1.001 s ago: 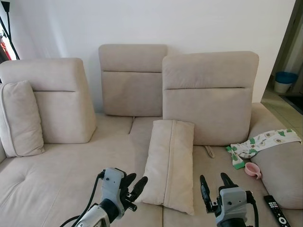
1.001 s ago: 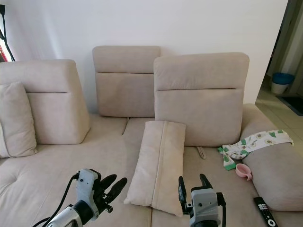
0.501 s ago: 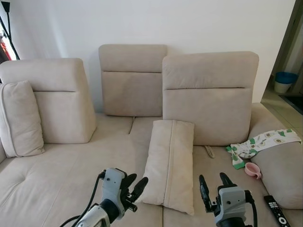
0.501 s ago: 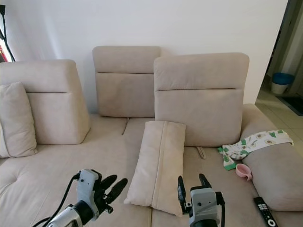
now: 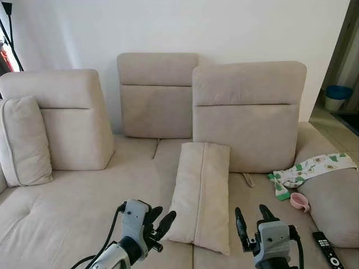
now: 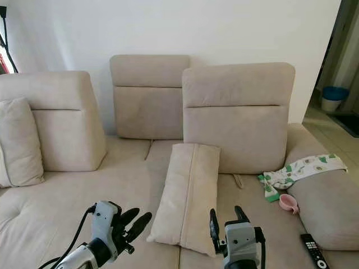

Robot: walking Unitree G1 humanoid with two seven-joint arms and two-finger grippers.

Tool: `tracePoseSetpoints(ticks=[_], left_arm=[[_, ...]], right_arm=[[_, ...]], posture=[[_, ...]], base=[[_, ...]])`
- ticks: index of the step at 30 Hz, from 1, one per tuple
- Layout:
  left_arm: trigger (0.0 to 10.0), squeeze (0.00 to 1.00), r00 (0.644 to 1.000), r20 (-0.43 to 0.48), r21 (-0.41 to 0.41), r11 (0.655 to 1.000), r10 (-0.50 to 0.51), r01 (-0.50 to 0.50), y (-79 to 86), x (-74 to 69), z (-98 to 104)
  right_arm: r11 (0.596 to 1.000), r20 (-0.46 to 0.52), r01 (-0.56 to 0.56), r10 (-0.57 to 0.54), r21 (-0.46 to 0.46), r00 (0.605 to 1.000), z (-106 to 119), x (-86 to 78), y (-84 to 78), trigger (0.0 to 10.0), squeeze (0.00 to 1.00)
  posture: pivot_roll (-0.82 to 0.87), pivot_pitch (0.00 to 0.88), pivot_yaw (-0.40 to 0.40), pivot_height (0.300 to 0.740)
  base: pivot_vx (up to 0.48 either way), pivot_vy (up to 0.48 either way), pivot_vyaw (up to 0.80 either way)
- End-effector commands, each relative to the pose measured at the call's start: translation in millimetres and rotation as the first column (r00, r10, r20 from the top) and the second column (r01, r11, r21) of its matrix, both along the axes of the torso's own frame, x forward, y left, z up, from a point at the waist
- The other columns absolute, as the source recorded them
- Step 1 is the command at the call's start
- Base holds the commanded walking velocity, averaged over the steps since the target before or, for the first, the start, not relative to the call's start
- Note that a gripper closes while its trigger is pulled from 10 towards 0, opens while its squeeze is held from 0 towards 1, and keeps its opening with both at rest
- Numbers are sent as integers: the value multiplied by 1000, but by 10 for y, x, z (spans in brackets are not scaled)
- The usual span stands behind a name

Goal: Move the pillow to the sofa from floor

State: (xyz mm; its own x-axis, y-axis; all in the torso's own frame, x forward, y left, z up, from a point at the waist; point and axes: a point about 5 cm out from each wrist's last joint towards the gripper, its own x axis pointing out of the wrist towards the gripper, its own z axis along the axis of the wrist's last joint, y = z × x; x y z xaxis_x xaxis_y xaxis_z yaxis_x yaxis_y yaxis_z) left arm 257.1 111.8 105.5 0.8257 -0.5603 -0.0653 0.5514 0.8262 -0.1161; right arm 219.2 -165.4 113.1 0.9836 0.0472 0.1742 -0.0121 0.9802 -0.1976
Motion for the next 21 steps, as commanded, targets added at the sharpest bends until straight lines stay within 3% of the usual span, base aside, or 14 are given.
tracePoseSetpoints(ticks=[1,18,21], left_arm=[[10000,0,1000,2,10,1000,1,-1,17,-17,13],[10000,0,1000,5,19,1000,-5,5,12,-23,16],[10000,0,1000,7,19,1000,-7,7,8,-23,18]], right_arm=[[1000,-7,-9,9,5,1000,-27,-4,33,10000,0],[1000,-9,-10,10,4,1000,-37,2,43,10000,0],[1000,-9,-9,9,3,1000,-38,3,45,10000,0]], posture=[[18,0,80,733],[19,0,83,733],[19,0,83,733]], base=[[-262,0,0],[-266,0,0],[0,0,0]])
